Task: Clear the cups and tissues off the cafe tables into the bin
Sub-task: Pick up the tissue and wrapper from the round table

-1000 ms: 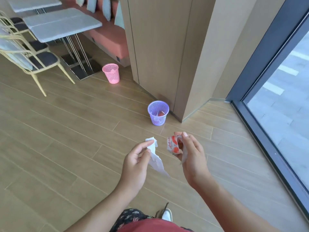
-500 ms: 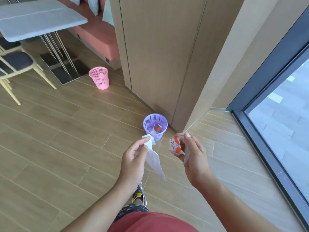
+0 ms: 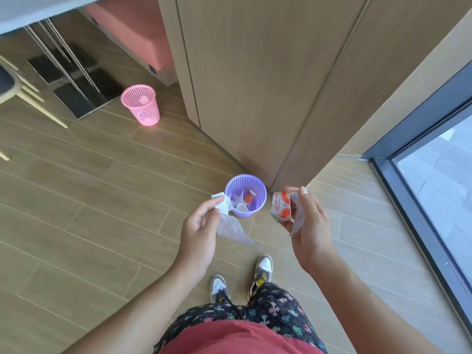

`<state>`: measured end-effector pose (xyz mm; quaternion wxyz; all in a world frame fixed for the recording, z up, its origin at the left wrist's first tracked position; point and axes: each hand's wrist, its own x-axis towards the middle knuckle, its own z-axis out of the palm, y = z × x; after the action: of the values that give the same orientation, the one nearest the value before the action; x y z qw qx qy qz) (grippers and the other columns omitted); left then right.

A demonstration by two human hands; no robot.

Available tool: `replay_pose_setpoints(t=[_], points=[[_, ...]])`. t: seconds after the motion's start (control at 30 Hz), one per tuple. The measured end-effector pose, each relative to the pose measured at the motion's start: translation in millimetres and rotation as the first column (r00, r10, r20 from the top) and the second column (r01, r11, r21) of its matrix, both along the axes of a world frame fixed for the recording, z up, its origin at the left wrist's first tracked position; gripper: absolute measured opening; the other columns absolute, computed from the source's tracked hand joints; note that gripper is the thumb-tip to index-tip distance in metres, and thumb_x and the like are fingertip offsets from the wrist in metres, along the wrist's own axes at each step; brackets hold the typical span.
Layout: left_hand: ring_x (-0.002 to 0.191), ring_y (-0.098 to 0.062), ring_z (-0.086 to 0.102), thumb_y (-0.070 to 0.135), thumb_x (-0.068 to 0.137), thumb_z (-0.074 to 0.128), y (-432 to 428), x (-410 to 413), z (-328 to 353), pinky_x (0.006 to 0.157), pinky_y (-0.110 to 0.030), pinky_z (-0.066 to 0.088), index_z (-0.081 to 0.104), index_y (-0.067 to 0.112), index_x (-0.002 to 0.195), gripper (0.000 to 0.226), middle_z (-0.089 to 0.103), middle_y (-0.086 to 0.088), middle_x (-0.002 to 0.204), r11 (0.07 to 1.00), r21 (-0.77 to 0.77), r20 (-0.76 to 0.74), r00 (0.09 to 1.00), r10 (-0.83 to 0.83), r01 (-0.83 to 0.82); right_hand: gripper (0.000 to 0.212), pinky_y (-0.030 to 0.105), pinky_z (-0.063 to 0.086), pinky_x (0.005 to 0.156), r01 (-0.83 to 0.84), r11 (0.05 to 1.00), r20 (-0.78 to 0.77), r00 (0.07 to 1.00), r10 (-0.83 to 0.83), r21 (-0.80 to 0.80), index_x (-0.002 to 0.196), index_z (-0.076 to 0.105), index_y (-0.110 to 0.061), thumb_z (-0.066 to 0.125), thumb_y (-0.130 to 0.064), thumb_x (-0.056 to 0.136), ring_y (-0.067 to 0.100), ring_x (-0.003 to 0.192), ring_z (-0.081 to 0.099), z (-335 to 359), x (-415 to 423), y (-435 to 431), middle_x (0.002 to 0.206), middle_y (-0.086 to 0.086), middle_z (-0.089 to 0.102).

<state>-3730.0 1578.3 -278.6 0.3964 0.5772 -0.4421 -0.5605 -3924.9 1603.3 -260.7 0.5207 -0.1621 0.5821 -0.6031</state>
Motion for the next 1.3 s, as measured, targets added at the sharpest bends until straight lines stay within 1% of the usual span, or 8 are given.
replay_pose_setpoints(t=[0.1,0.23,0.37,0.6,0.7,0.93,1.13,1.3], points=[[0.077,0.000,0.056,0.006,0.105,0.048,-34,-10,-16,0.084,-0.024,0.044,0.071,0.020,0.123,0.032,0.067,0.018,0.073,0.999,0.046,0.003,1.000,0.002,-0.002,0.026,0.033,0.054,0.072,0.007,1.000,0.019,1.000,-0.008,0.027,0.093,0.072,-0.017,0.059,-0.039,0.099,0.025,0.090,0.057,-20,-13,-32,0.094,0.006,0.067],[0.090,0.002,0.059,0.007,0.105,0.049,-79,-28,-50,0.094,-0.027,0.045,0.073,0.022,0.120,0.032,0.071,0.000,0.109,0.995,0.101,0.019,0.999,0.027,-0.028,0.031,0.035,0.055,0.075,0.002,0.996,0.038,0.999,-0.005,0.089,0.095,0.073,-0.017,0.059,-0.044,0.092,0.028,0.092,0.054,-56,-32,-79,0.095,0.010,0.061],[0.080,-0.003,0.056,0.010,0.103,0.052,-126,-49,-99,0.085,-0.030,0.044,0.075,0.029,0.114,0.032,0.067,0.020,0.078,0.983,0.172,0.052,0.997,0.056,-0.064,0.030,0.041,0.055,0.082,-0.034,0.988,0.036,0.999,0.029,0.153,0.091,0.071,-0.017,0.060,-0.045,0.092,0.028,0.093,0.054,-102,-53,-133,0.094,0.009,0.059],[0.083,-0.020,0.053,0.030,0.085,0.052,-208,-87,-199,0.082,-0.041,0.046,0.078,0.039,0.101,0.032,0.061,0.006,0.078,0.947,0.290,0.064,0.990,0.124,-0.137,0.028,0.045,0.052,0.086,-0.070,0.960,0.056,0.997,0.056,0.271,0.082,0.077,-0.024,0.062,-0.046,0.088,0.026,0.090,0.058,-196,-96,-223,0.092,0.009,0.061],[0.087,-0.021,0.058,0.028,0.085,0.053,-236,-99,-252,0.094,-0.054,0.053,0.078,0.038,0.100,0.031,0.066,0.005,0.082,0.927,0.335,0.077,0.985,0.155,-0.172,0.025,0.043,0.053,0.085,-0.095,0.942,0.068,0.995,0.078,0.323,0.081,0.076,-0.023,0.067,-0.047,0.082,0.024,0.090,0.062,-244,-107,-252,0.092,0.008,0.066],[0.084,-0.010,0.061,0.025,0.082,0.051,-265,-118,-374,0.103,-0.060,0.051,0.077,0.027,0.102,0.033,0.068,0.022,0.081,0.885,0.408,0.129,0.974,0.185,-0.223,0.065,0.041,0.057,0.084,-0.130,0.891,0.074,0.991,0.108,0.434,0.102,0.070,-0.003,0.073,-0.052,0.060,0.021,0.085,0.063,-360,-112,-293,0.091,0.008,0.068],[0.113,-0.019,0.068,0.023,0.084,0.053,-270,-116,-447,0.104,-0.057,0.052,0.077,0.025,0.099,0.028,0.074,0.020,0.111,0.833,0.474,0.169,0.958,0.233,-0.286,0.045,0.038,0.057,0.078,-0.127,0.874,0.086,0.992,0.098,0.468,0.097,0.073,-0.012,0.073,-0.047,0.070,0.022,0.088,0.065,-426,-116,-299,0.096,0.011,0.070],[0.090,-0.016,0.067,0.013,0.094,0.054,-278,-119,-483,0.095,-0.054,0.058,0.076,0.026,0.098,0.026,0.074,0.009,0.100,0.794,0.532,0.170,0.956,0.240,-0.295,0.024,0.037,0.053,0.078,-0.113,0.846,0.054,0.994,0.099,0.521,0.105,0.071,-0.011,0.063,-0.033,0.099,0.018,0.086,0.066,-455,-118,-296,0.094,0.006,0.072]])
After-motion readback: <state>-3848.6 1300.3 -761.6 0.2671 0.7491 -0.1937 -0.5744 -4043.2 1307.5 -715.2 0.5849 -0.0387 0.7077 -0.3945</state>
